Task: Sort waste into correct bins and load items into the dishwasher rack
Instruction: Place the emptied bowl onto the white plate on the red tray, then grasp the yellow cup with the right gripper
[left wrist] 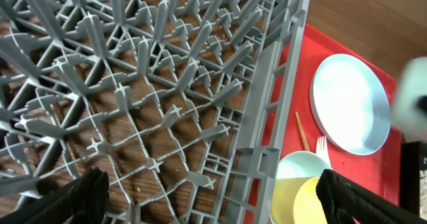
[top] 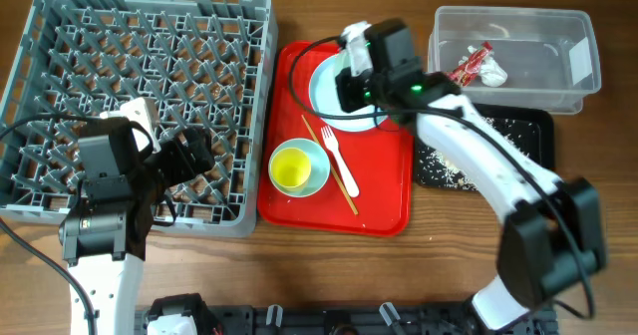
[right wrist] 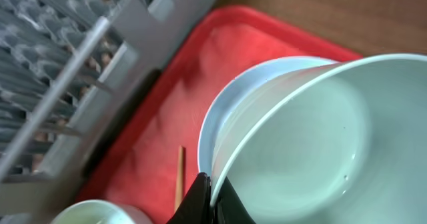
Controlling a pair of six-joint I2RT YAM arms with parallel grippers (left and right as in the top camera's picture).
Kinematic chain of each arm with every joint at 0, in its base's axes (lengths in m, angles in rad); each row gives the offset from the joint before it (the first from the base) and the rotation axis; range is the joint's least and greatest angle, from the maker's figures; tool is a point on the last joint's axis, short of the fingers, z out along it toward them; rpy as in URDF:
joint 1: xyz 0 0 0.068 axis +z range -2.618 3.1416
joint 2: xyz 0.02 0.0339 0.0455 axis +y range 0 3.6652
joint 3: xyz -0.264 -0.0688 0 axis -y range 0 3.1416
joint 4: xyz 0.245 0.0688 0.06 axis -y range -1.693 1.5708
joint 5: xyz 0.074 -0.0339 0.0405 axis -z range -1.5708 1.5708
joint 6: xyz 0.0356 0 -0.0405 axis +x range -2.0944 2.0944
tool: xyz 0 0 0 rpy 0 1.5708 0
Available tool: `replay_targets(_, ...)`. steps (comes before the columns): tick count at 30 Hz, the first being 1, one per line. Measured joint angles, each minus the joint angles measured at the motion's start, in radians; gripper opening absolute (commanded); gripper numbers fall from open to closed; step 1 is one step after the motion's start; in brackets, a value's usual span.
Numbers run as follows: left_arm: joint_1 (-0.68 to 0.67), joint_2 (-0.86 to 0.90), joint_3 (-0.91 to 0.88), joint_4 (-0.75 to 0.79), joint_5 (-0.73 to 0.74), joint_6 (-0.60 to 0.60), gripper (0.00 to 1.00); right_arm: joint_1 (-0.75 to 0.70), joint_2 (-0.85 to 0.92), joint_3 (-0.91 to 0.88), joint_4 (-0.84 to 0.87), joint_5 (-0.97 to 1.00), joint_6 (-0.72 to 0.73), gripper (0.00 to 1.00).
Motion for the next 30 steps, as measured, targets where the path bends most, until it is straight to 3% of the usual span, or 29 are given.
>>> replay_targets(4, 0.000, 0.000, 0.000, 0.000, 0.000, 0.000, 1.00, 0.025, 0.071, 0.000, 0.013, 0.012, -0.004, 0.05)
replay_targets(10, 0.000, 0.000, 0.000, 0.000, 0.000, 0.000, 1.00, 0.061, 0.124, 0.000, 0.013, 0.014, -0.011, 0.16)
replay_targets(14, 0.000, 0.000, 0.000, 0.000, 0.000, 0.000, 1.00, 0.062, 0.124, 0.000, -0.005, 0.014, -0.019, 0.38)
replay_targets(18, 0.000, 0.000, 0.000, 0.000, 0.000, 0.000, 1.00, 0.061, 0.120, 0.000, -0.045, 0.014, -0.019, 0.44)
replay_targets(24, 0.000, 0.000, 0.000, 0.000, 0.000, 0.000, 1.00, 0.061, -0.018, 0.000, -0.125, 0.009, -0.021, 0.55)
replay_targets(30, 0.000, 0.000, 0.000, 0.000, 0.000, 0.000, 1.00, 0.068, -0.206, 0.015, -0.261, -0.113, 0.024, 0.56)
